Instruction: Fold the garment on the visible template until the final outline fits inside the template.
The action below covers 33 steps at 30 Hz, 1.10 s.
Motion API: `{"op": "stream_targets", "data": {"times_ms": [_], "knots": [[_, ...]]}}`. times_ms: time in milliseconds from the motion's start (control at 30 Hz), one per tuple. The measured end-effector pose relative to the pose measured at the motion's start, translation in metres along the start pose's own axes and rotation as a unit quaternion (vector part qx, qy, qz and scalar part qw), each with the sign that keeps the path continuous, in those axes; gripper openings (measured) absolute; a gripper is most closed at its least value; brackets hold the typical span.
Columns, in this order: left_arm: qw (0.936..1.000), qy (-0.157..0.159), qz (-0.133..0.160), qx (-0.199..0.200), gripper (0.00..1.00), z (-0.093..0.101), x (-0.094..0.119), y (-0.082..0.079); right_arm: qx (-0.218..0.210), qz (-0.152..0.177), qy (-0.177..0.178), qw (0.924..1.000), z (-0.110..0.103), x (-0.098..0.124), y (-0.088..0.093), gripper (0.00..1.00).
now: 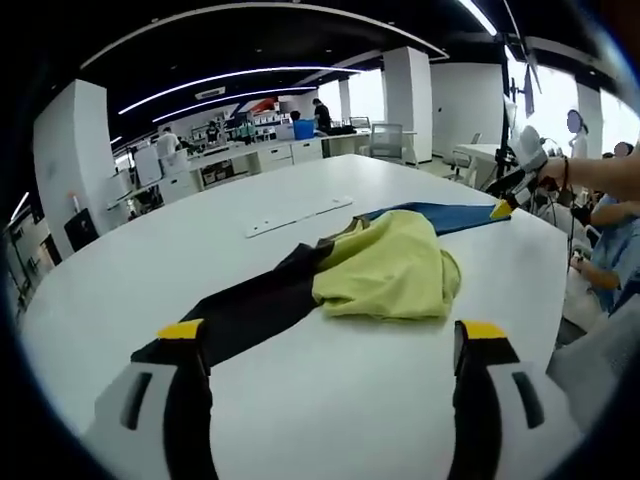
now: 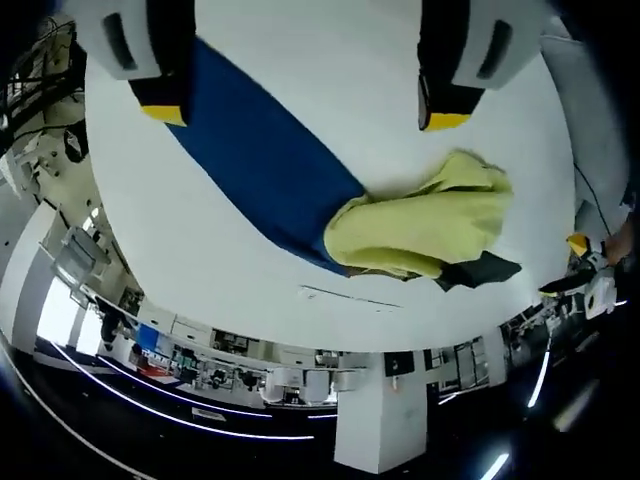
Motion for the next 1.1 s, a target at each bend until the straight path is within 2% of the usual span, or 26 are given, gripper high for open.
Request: {"op": "stream_targets", "data": {"times_ms": [100, 167, 233, 300, 433, 633, 700, 867, 967, 1067, 1100], "knots": [[1.0, -0.003, -0.005, -0.001, 0.99, 0.001, -0.001, 0.002, 0.01, -0.004, -0.035, 0.9993, -0.023, -0.008, -0.007, 0.92], [0.9999, -0.003, 0.002, 0.011, 0.99, 0.003, -0.002, 0.002, 0.027, -0.005, -0.056, 0.998, -0.039, -0.013, -0.011, 0.91], [0.9999, -0.001, 0.002, 0.014, 0.99, 0.006, -0.002, 0.003, 0.037, -0.005, -0.074, 0.9965, -0.048, -0.017, -0.013, 0.9], [1.0, 0.0, -0.004, 0.007, 0.97, 0.008, -0.003, 0.003, 0.054, -0.011, -0.086, 0.9948, -0.06, -0.024, -0.015, 0.89], [1.0, -0.009, 0.002, -0.002, 0.97, 0.008, -0.003, 0.0, 0.102, -0.011, -0.111, 0.9885, -0.087, -0.037, -0.02, 0.86], [0.9996, -0.015, -0.004, -0.025, 0.96, 0.01, -0.003, 0.001, 0.133, 0.0, -0.162, 0.9778, -0.128, -0.051, -0.031, 0.75], [0.9995, -0.015, -0.006, -0.025, 0.94, 0.011, -0.003, 0.003, 0.146, -0.003, -0.176, 0.9735, -0.14, -0.054, -0.032, 0.69], [0.9997, -0.02, 0.003, -0.01, 0.92, 0.018, -0.004, 0.007, 0.183, -0.007, -0.196, 0.9632, -0.165, -0.063, -0.034, 0.58], [0.9997, -0.021, -0.001, -0.008, 0.91, 0.021, -0.005, 0.011, 0.189, -0.01, -0.209, 0.9592, -0.178, -0.067, -0.035, 0.54], [0.9998, -0.016, -0.005, -0.013, 0.91, 0.023, -0.005, 0.013, 0.231, -0.014, -0.192, 0.9537, -0.187, -0.075, -0.031, 0.52], [0.9997, -0.014, -0.011, -0.016, 0.91, 0.023, -0.005, 0.016, 0.226, -0.015, -0.195, 0.9541, -0.19, -0.077, -0.03, 0.49]]}}
Point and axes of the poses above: the point that each gripper's makers call its tool centre point, and the gripper's own axes: x roughly backward along the fingers, z roughly to its right, y roughly out of its underside, the point moved 6 cm from there along x, roughly backward along the fingers, and after that the axes turned 3 degrees about -z, right-handed, at the moved point
